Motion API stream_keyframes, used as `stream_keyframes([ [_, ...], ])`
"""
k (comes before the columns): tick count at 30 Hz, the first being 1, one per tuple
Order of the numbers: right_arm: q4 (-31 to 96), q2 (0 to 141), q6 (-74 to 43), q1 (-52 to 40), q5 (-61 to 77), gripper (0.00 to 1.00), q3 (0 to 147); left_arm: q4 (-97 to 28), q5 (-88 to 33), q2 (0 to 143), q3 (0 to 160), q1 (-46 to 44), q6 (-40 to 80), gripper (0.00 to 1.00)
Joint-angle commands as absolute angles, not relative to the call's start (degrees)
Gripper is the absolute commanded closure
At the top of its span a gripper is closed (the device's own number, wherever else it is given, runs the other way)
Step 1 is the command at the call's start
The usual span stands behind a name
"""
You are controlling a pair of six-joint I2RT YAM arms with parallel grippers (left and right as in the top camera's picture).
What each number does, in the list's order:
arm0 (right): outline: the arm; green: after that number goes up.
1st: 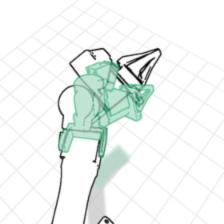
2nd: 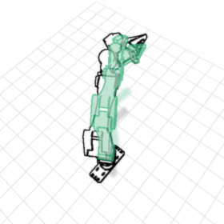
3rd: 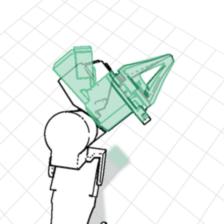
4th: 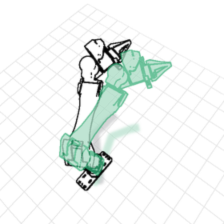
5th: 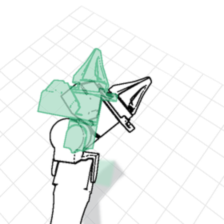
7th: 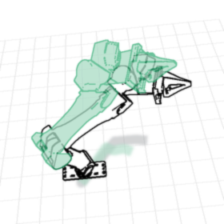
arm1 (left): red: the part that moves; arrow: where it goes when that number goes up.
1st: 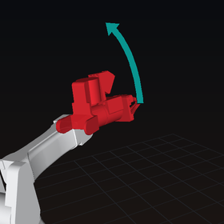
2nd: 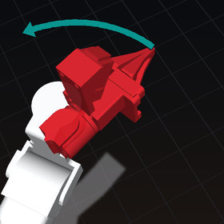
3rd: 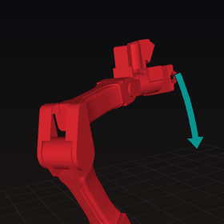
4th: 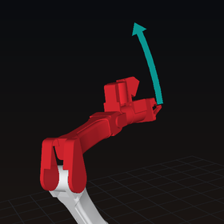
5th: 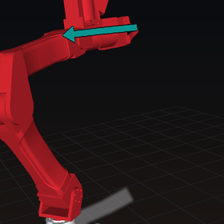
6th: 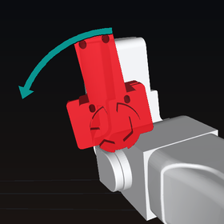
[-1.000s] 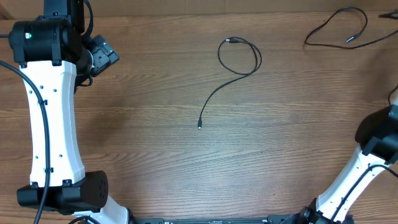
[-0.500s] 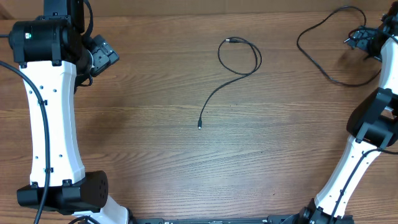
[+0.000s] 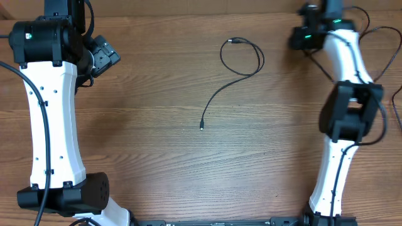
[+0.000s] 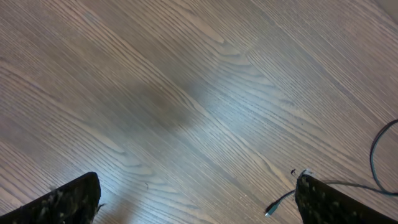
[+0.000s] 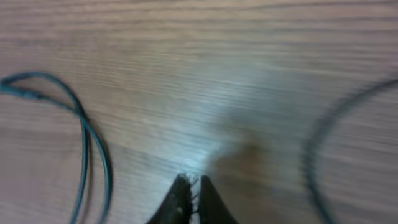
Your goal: Untangle cables
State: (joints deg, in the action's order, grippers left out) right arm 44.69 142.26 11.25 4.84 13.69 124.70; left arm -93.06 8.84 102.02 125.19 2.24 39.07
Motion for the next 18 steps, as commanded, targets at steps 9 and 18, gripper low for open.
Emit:
stream_keyframes([
  [9, 29.6, 141.3, 6.0, 4.3, -2.5, 0.96, 112.2, -93.0, 9.4, 102.4, 125.3, 1.8, 39.2, 0.00],
  [18, 30.3, 141.3, -0.9, 13.9, -8.8, 0.96, 107.7, -93.0, 9.4, 102.4, 125.3, 1.8, 39.2, 0.00],
])
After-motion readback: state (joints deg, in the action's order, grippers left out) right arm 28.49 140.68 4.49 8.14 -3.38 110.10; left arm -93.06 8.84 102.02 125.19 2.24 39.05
